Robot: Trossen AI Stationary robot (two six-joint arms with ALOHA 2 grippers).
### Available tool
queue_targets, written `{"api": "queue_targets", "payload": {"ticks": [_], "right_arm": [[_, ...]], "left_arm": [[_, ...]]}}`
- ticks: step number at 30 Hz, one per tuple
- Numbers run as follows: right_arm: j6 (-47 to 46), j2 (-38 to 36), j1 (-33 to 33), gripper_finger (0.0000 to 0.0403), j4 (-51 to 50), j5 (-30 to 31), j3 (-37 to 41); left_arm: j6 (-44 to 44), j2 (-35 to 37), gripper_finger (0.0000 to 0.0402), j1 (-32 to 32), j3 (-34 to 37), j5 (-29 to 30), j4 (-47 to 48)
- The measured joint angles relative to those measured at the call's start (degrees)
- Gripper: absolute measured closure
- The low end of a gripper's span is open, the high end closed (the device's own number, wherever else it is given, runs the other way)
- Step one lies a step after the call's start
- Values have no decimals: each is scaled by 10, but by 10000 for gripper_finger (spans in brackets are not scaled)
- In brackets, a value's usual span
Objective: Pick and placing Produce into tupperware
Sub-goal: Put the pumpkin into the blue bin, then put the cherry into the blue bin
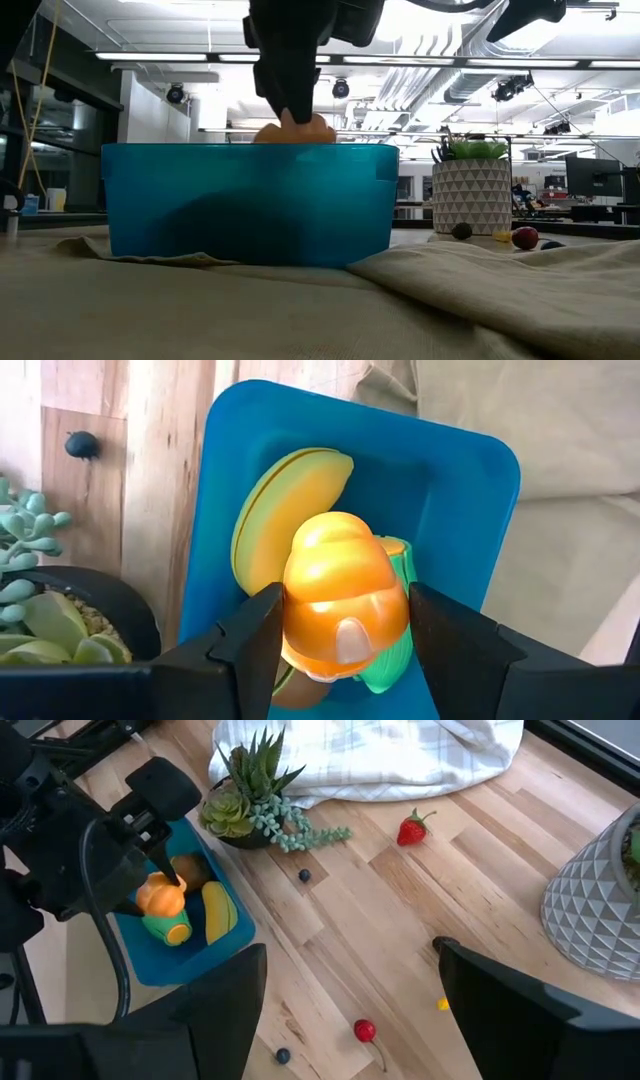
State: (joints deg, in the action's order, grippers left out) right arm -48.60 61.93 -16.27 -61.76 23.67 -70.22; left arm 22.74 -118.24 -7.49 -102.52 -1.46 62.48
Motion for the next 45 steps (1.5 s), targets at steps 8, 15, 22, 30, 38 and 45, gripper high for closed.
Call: {"api": "queue_targets", "payload": {"ticks": [8,15,22,30,38,45], "right_arm": [[2,0,0,117,0,0,0],[2,0,0,117,0,0,0],[2,0,0,117,0,0,0],[9,0,0,117,0,3,0],[24,0,14,117,0,7,1],[26,2,37,117,44,-11,36]], "left_arm": [[0,0,206,0,0,0,-1],[0,0,195,8,0,-10,-2],[1,0,122,13,0,-15,-1],[-4,7,106,11,0,-31,4],[9,74,153,12,-9,8,5],[54,148,178,12,-10,104,-13]]}}
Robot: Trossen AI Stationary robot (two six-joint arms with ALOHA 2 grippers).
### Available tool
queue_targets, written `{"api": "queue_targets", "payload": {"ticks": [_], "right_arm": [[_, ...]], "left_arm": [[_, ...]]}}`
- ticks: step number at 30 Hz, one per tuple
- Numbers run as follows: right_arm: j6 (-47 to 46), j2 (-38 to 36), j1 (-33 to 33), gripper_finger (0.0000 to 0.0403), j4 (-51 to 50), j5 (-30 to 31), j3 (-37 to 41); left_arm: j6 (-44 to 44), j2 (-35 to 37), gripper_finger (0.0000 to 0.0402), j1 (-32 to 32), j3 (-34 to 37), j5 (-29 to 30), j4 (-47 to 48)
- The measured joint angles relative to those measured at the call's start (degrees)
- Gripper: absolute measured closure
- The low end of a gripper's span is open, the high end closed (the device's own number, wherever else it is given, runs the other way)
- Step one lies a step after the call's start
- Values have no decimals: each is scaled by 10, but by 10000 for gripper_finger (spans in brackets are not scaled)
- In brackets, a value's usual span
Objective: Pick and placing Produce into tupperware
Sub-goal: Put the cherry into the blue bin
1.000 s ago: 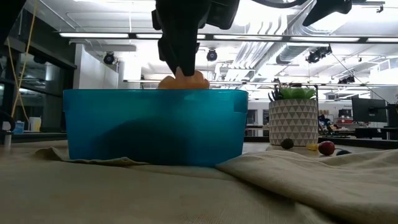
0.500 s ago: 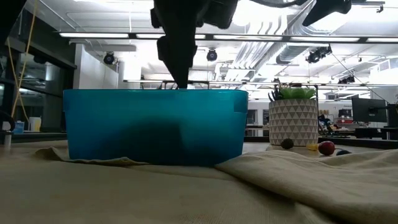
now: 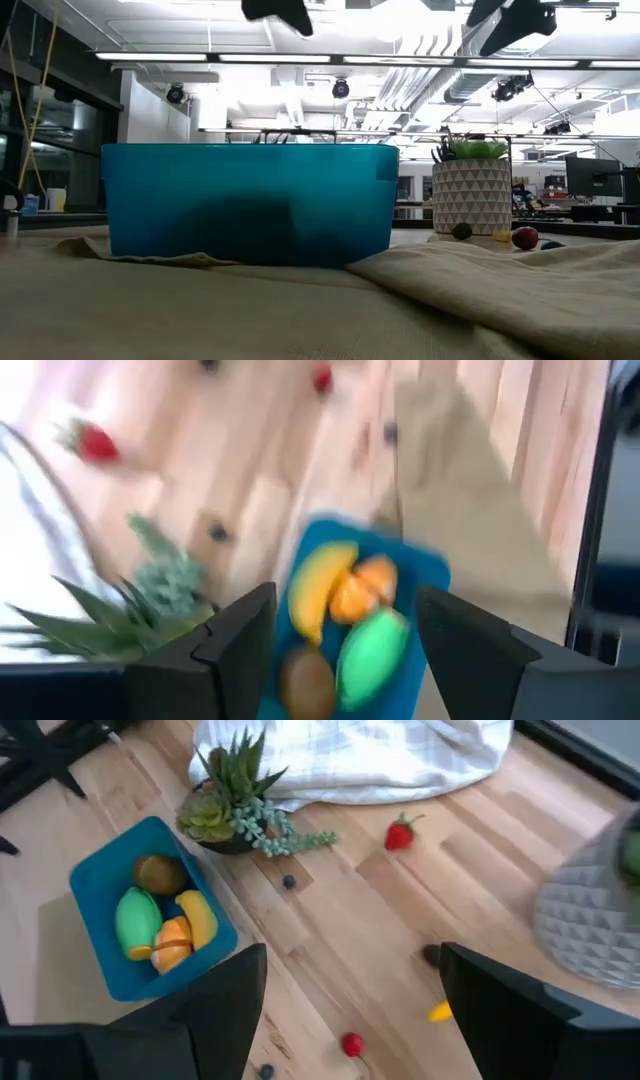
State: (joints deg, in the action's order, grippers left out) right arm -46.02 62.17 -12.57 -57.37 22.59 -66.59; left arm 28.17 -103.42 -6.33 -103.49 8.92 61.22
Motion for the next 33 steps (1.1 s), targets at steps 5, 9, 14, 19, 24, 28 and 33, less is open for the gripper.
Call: {"api": "queue_targets", "payload": {"ticks": [5,9,14,19,24,28,33], "right_arm": [[12,9,28,117,63,-49,32],[40,30,53,117,84,-68,38],[96,55,92,117,126,-107,38],[161,81,135,117,164,-148,38],[186,102,160,117,164,-171,38],[143,107,159,117,170,-167,38],[40,109,138,117,181,-127,37]], "left_arm": [[18,44,186,6,0,67,15],[42,76,185,29,0,100,48],[56,119,185,64,1,124,52],[62,156,193,91,1,134,65],[62,187,201,93,1,165,105],[39,207,206,93,1,191,128],[-31,238,212,94,1,196,124]]}}
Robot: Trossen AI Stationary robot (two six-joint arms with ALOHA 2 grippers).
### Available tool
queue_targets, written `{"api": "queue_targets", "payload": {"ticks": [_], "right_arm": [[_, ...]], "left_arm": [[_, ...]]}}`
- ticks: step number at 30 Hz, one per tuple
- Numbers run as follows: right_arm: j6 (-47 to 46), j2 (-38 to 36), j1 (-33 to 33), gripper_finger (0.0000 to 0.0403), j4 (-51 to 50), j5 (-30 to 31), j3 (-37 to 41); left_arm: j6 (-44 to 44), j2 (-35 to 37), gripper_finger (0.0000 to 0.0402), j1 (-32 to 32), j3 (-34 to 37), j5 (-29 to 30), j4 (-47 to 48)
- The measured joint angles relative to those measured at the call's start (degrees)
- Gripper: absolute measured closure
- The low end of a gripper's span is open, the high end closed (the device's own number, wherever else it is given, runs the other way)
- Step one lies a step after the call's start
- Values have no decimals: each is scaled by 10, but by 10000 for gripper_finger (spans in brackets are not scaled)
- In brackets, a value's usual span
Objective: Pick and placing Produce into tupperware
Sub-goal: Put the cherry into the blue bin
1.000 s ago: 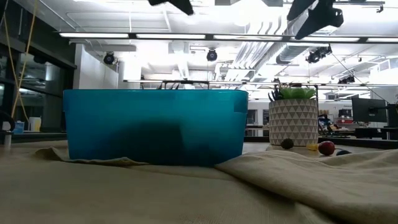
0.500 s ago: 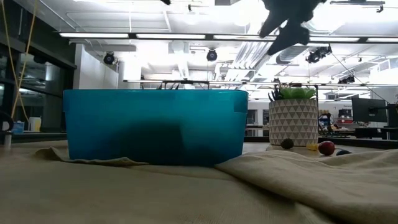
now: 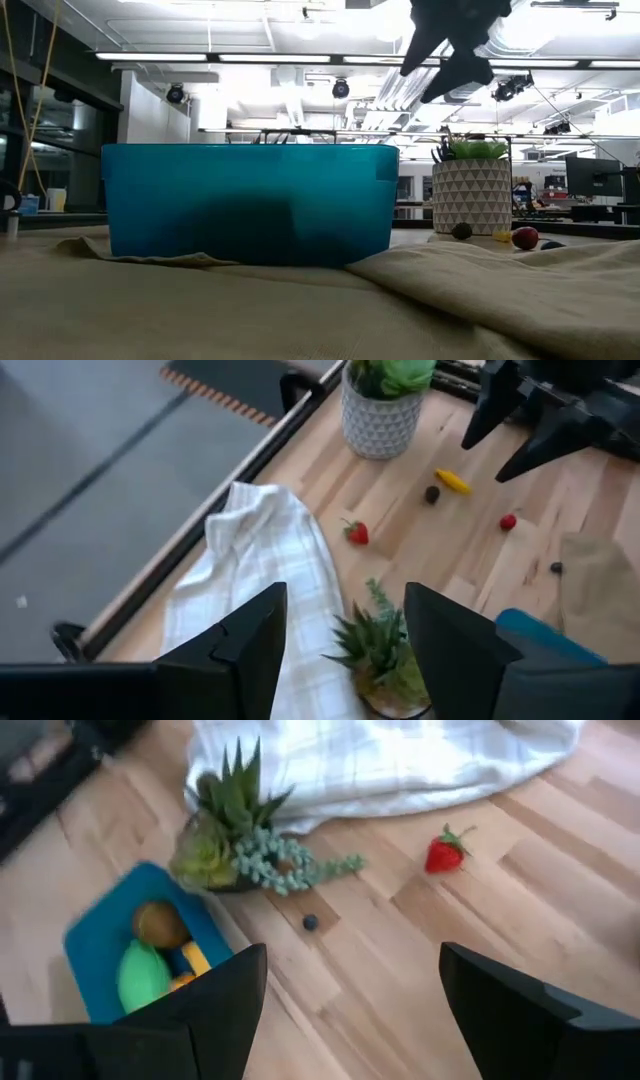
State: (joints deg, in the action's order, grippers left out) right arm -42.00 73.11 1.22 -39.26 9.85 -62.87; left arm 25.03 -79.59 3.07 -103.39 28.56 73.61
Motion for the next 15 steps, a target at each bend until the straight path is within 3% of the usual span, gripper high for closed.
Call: {"api": "queue_targets", "payload": {"ticks": [4,7,10,15], "right_arm": [[-97,3,-36,117,-32,39,0],[-167,7,-67,117,-82,53,0],[-237,12,-105,117,-110,73,0],[-316,24,-157,117,-118,84,0]], "left_arm": [[-45,39,219,9,2,-3,5],[-60,94,225,25,40,-12,-8],[-66,167,231,49,120,-48,-52],[-56,291,241,55,288,-180,-189]]}}
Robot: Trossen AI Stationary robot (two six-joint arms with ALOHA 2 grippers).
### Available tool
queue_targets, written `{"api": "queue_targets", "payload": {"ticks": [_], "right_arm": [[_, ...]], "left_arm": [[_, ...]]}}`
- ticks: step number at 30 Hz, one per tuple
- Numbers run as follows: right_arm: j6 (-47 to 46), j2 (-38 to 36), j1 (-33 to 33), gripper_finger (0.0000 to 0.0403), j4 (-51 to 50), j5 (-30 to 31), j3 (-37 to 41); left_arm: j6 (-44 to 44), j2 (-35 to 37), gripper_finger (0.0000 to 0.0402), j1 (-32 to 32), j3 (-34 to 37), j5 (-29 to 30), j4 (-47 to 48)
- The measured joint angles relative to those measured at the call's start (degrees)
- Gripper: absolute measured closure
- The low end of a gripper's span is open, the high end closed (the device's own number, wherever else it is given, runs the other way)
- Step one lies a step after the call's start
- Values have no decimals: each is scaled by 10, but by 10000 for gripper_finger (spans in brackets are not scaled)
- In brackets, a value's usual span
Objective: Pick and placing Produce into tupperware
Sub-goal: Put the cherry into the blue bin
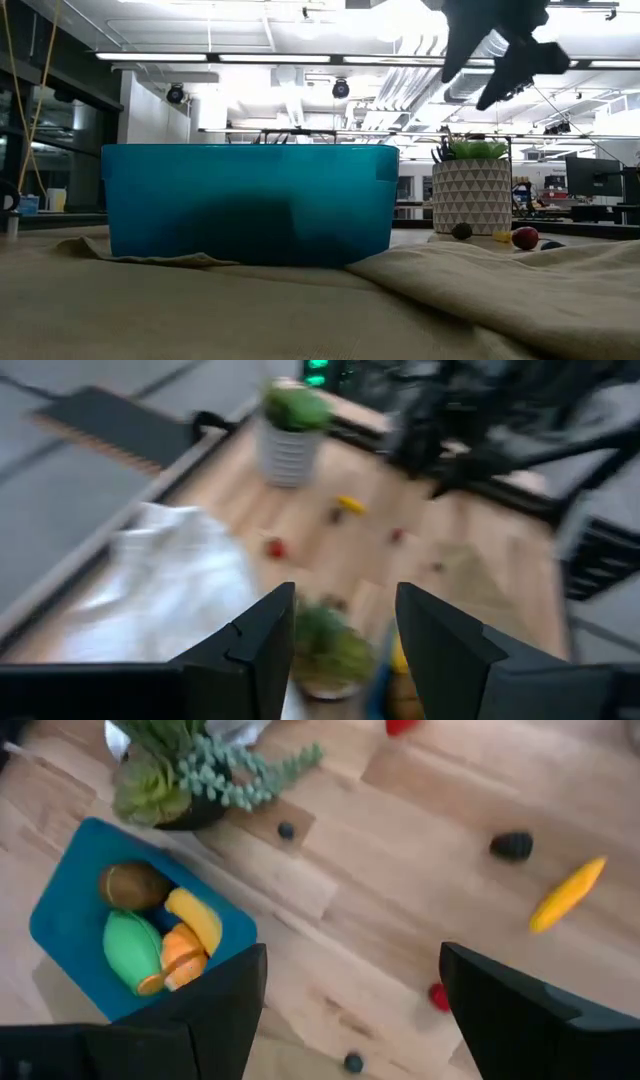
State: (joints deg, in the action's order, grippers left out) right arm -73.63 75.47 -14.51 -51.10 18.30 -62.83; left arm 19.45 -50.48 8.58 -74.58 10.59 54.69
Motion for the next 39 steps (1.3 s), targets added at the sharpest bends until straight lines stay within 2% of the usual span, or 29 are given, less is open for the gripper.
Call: {"api": "queue_targets", "payload": {"ticks": [6,12,21,27,32,39], "right_arm": [[-60,15,-33,117,-50,-38,0],[-70,14,-3,117,-86,-131,0],[122,23,73,117,-100,-186,0],[294,88,99,117,-112,-229,0],[414,147,104,117,-106,-230,0],[494,187,124,117,-97,-222,0]], "left_arm": [[43,81,247,1,160,-84,-108],[85,94,246,0,233,-114,-157],[78,86,245,0,237,-117,-186],[78,86,245,0,237,-109,-191],[80,86,245,0,237,-86,-191],[145,86,245,0,237,-81,-191]]}}
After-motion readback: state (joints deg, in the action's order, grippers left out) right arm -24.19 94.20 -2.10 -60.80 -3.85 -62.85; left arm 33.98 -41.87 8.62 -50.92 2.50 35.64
